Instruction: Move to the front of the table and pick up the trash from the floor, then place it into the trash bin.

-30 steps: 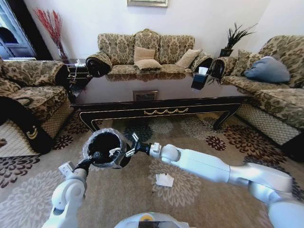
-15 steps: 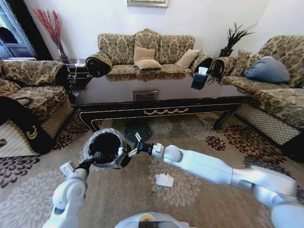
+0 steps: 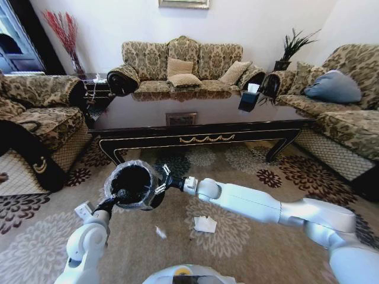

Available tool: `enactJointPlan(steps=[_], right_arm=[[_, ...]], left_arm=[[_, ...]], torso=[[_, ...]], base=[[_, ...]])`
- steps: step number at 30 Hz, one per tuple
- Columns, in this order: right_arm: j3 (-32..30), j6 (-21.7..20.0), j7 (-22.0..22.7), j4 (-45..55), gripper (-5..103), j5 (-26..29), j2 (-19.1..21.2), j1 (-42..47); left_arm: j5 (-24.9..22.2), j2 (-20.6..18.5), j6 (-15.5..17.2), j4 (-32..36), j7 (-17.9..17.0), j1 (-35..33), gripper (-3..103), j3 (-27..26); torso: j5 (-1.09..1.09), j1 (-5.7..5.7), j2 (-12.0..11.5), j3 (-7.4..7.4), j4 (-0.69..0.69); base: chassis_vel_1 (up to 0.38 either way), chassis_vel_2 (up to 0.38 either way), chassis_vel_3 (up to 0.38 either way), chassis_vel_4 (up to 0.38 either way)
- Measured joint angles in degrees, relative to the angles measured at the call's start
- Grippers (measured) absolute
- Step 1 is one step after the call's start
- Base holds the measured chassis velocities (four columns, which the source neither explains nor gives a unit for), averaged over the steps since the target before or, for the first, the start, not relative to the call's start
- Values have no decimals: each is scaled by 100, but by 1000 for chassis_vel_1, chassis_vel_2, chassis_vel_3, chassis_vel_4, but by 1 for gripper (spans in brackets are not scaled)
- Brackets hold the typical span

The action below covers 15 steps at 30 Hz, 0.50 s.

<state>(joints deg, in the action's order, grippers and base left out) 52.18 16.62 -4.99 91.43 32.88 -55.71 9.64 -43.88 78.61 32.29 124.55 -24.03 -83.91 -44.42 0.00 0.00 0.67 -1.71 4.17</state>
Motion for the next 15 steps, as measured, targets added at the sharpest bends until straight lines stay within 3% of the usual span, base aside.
enactJointPlan(steps=[6, 12, 15], right_arm=[[-579, -242, 66, -65, 100, 64, 213, 430], [-1569, -822, 48, -79, 100, 287, 494, 1557], [-2126, -1233, 252, -293, 100, 260, 549, 2189]], left_arm=[[-88, -143, -92, -139, 40, -47, 2, -197], [-258, -396, -166, -354, 50, -112, 2, -592], [-453, -536, -172, -370, 50, -179, 2, -853]], torso=[[1, 0, 0, 0, 1], [0, 0, 0, 0, 0], [2, 0, 0, 1, 2]], base=[[0, 0, 0, 0], [0, 0, 0, 0], [0, 0, 0, 0]])
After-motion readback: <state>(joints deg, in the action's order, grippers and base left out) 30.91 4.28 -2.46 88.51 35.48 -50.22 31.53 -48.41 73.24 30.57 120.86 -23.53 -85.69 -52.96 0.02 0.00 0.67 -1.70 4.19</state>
